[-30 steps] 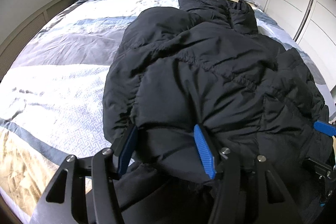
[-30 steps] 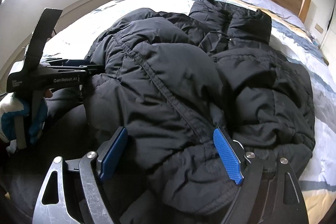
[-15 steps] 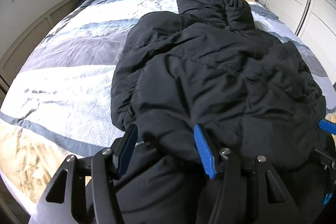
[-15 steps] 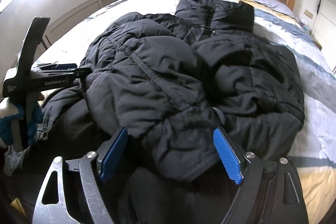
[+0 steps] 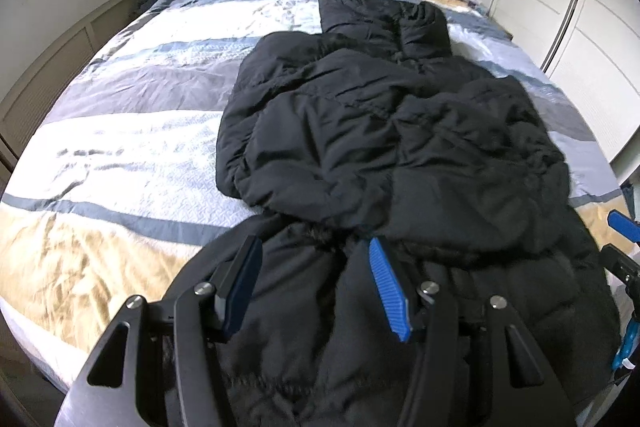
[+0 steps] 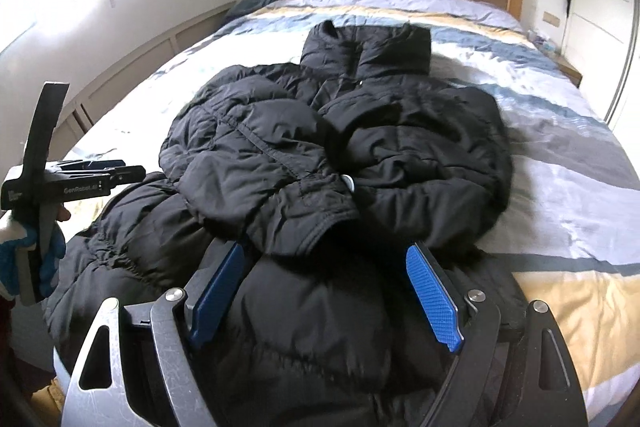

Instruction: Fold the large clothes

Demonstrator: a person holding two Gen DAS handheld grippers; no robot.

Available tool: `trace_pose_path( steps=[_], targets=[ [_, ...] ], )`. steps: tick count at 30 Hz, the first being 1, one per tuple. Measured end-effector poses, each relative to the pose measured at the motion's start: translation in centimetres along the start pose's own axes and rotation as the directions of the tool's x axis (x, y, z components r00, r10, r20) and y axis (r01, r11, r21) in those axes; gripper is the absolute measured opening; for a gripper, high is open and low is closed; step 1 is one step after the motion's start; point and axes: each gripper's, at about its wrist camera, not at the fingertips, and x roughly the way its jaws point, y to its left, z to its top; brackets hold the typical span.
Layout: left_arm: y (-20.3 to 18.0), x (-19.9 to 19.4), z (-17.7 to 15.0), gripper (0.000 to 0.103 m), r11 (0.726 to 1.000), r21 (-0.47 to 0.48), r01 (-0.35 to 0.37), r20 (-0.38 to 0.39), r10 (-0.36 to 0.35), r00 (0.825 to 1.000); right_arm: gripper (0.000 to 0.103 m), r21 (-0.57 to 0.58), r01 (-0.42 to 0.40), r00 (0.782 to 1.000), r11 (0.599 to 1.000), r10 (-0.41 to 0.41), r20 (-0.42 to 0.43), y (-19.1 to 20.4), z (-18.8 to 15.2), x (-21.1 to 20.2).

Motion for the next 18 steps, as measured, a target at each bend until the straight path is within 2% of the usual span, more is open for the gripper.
trace_pose_path(
  steps=[7, 11, 16, 18],
  targets=[
    [0.2, -4.8, -2.4, 0.054, 0.998, -0.029, 0.059, 0.061, -0.057, 0.997, 0.083, 0.03, 0.021, 0.998, 0.999, -0.023, 0.062, 0.4, -1.3, -5.4],
    [1.4, -7.0, -4.0, 0.054, 0.992, -0.091, 0.083, 0.115, -0.073, 0.991, 0.083, 0.063, 0.03, 0.996, 0.998, -0.035, 0.085, 0.2, -2.2, -7.7],
    [3.1, -9.1, -5.2, 0.054, 0.984, -0.116, 0.136, 0.194, -0.112, 0.975, 0.088, 0.132, 0.012, 0.991, 0.991, -0.029, 0.134, -0.8, -2.5, -9.8],
    [3.5, -9.6, -5.5, 0.054, 0.986, -0.107, 0.131, 0.187, -0.109, 0.976, 0.088, 0.137, 0.006, 0.987, 0.99, -0.028, 0.156, -0.8, -2.4, -10.5]
  ],
)
